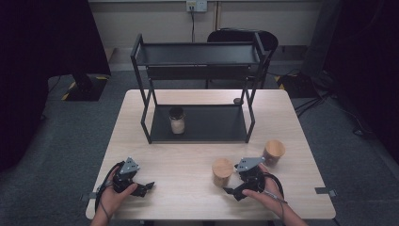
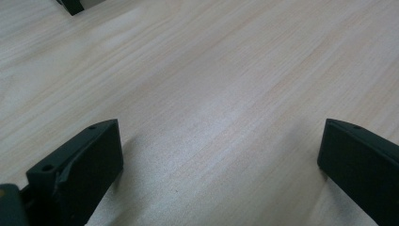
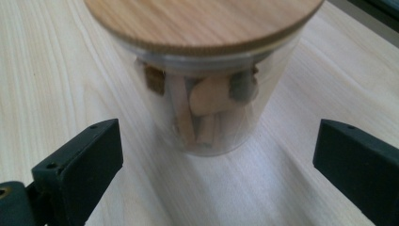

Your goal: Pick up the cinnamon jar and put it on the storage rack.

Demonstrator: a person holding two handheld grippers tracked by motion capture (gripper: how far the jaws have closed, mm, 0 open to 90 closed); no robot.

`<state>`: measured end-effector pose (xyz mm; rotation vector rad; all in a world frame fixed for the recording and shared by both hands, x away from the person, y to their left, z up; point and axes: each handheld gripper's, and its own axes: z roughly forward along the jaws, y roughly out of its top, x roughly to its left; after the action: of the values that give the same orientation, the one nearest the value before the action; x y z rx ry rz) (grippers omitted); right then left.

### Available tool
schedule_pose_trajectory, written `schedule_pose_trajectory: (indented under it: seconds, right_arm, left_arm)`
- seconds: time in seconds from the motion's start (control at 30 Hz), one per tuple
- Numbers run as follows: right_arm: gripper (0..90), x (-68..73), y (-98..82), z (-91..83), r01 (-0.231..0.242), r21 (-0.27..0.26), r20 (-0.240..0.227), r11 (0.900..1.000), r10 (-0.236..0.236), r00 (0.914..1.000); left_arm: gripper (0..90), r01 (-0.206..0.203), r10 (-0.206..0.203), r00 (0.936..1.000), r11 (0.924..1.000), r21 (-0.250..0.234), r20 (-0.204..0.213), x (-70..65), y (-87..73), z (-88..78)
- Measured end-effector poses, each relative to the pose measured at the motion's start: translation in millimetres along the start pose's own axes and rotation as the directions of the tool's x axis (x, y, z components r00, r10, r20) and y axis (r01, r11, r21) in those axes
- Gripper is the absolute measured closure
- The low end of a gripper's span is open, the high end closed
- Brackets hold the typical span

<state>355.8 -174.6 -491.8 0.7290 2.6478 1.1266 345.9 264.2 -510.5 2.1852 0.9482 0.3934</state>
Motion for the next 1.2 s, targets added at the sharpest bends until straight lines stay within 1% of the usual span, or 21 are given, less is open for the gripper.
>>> schedule_pose_trajectory:
  seconds: [0.4, 0.67, 0.87, 0.97, 1.03, 1.2]
  right_arm:
    - [0.9, 0.3, 9.4, 8.8, -0.012, -0.019, -0.012, 1.0, 0.012, 0.9999]
    - [1.3, 0.2, 11.3, 14.0, -0.015, -0.027, -0.007, 1.0, 0.015, 0.9999]
    - [6.5, -1.5, 12.9, 15.2, -0.034, -0.06, -0.011, 0.998, 0.033, 0.9994]
    - [9.2, -2.7, 14.2, 16.1, -0.045, -0.074, -0.022, 0.996, 0.044, 0.9988]
    - [11.8, -2.7, 14.6, 17.1, -0.04, -0.083, -0.03, 0.996, 0.037, 0.9989]
    - [17.1, -1.2, 15.7, 18.5, -0.029, -0.097, -0.03, 0.995, 0.026, 0.9992]
  left_arm:
    - [0.2, 0.0, 0.0, 1.0, 1.0, 0.0, 0.0, 0.0, 0.0, 0.0]
    - [0.2, 0.0, 0.0, 1.0, 1.0, 0.0, 0.0, 0.0, 0.0, 0.0]
    - [0.2, 0.0, 0.0, 1.0, 1.0, 0.0, 0.0, 0.0, 0.0, 0.0]
    - [0.2, 0.0, 0.0, 1.0, 1.0, 0.0, 0.0, 0.0, 0.0, 0.0]
    - [0.2, 0.0, 0.0, 1.0, 1.0, 0.0, 0.0, 0.0, 0.0, 0.0]
    - [0.2, 0.0, 0.0, 1.0, 1.0, 0.0, 0.0, 0.0, 0.0, 0.0]
